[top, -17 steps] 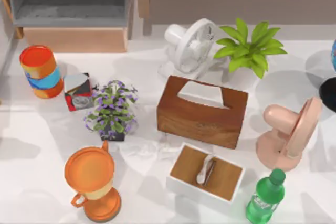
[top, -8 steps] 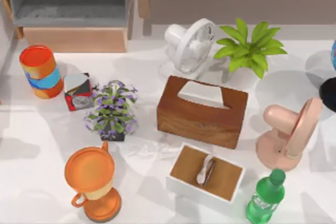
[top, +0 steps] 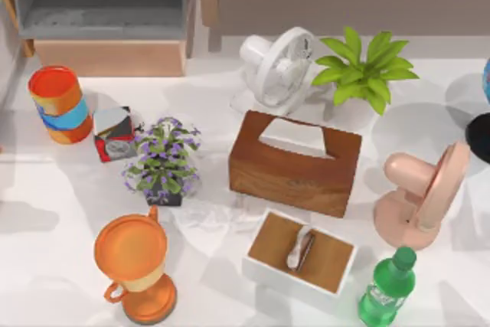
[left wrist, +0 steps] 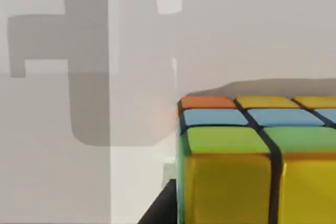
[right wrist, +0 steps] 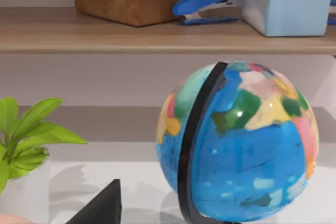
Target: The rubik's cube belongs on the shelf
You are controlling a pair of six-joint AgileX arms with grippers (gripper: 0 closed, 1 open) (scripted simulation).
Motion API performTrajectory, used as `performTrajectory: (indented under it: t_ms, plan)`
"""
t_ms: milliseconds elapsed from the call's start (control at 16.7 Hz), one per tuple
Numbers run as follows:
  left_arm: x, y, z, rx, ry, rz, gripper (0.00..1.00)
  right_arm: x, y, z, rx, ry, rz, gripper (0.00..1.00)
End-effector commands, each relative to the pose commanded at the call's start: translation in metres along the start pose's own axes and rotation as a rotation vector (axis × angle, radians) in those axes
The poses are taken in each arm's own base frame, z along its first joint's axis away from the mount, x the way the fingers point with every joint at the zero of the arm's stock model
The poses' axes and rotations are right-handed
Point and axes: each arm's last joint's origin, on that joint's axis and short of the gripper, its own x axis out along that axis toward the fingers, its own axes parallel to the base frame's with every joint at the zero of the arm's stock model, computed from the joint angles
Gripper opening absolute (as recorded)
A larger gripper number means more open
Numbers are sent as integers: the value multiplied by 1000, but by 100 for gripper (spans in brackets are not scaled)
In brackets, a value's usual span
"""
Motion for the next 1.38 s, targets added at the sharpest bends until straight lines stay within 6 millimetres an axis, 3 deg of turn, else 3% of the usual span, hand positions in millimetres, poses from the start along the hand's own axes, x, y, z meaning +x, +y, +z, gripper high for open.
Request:
performTrajectory:
  t_ms: [540, 960, 1380]
  plan:
    - [-1, 1, -1, -2, 2, 0, 0, 0, 0, 0, 0, 0, 0, 100]
    - [-42, 2, -10, -44, 30, -7, 0, 0, 0, 0, 0, 0, 0, 100]
    - [-31, 1, 4, -4, 6, 1, 0, 0, 0, 0, 0, 0, 0, 100]
